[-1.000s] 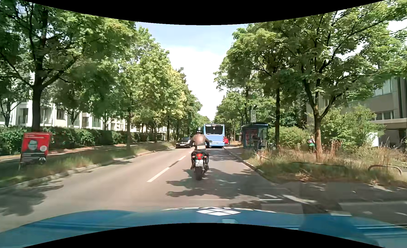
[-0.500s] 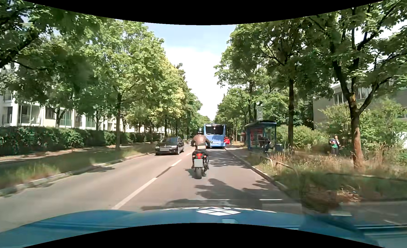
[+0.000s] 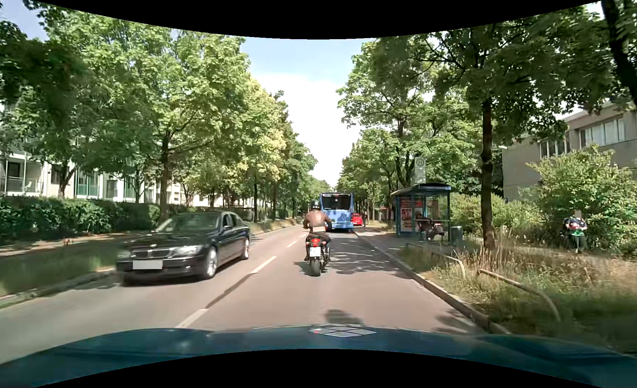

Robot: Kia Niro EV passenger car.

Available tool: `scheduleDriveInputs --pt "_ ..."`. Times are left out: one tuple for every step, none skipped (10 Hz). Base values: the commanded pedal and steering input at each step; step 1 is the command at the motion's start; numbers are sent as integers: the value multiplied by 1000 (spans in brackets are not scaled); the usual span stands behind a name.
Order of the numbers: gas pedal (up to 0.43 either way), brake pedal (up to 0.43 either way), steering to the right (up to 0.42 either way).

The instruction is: Follow the waypoints while adhering to traffic rules and regulations

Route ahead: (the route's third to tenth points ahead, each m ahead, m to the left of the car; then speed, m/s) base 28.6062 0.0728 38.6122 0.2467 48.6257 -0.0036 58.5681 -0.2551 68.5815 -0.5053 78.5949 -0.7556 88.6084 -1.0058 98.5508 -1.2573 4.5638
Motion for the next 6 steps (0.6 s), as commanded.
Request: scheduleDriveInputs --pt "28 0 -6" --pt "39 0 -6" --pt "47 0 -5" --pt "47 0 -5" --pt "59 0 -5" --pt "79 0 -5"
